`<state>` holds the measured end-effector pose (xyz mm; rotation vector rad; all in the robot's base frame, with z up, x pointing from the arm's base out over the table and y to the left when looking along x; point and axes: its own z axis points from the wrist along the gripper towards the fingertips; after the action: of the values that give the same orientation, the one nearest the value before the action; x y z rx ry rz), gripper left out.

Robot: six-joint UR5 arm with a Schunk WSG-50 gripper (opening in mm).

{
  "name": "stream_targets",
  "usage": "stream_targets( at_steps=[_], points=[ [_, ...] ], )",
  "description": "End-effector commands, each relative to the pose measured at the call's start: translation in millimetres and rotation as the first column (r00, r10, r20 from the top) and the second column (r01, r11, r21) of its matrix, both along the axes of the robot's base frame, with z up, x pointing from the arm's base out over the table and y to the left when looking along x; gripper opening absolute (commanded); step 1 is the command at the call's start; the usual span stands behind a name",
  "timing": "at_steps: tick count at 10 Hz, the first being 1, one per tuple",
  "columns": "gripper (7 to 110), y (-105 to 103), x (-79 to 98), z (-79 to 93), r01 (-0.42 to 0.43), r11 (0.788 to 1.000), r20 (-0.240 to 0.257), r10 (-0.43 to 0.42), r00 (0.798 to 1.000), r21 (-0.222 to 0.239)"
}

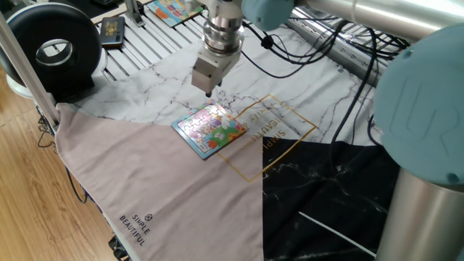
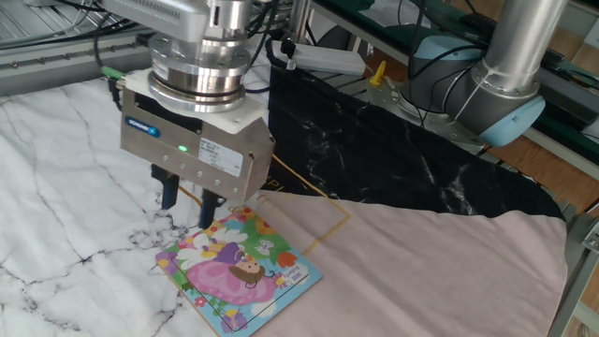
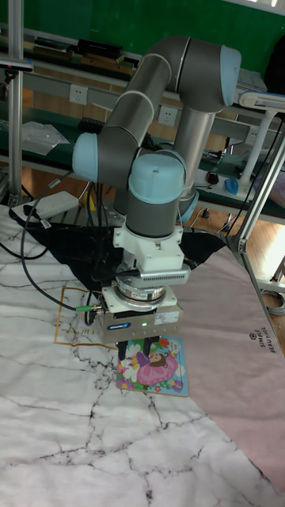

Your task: Assemble one piece of a puzzle

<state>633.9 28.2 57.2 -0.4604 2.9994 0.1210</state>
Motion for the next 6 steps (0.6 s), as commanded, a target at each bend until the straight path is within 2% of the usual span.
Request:
stream_targets(
  at_steps=[1,2,3,4,5,6],
  points=[
    [44,17.1,29.2,11.0,0.047,0.996,0.072,-0.052,0.996,0.071],
    [44,19.3,43.1,14.1,0.039,0.996,0.129,-0.049,0.99,0.081],
    [44,20.3,52.8,16.8,0.055,0.994,0.165,-0.07,0.984,0.093],
    [44,15.8,48.5,14.9,0.109,0.99,0.139,-0.12,0.983,0.085],
    [44,-1.8,40.7,10.9,0.116,0.993,0.115,-0.116,0.987,0.011],
    [44,-3.5,30.1,8.7,0.117,0.993,0.073,-0.117,0.99,-0.001]
  ],
)
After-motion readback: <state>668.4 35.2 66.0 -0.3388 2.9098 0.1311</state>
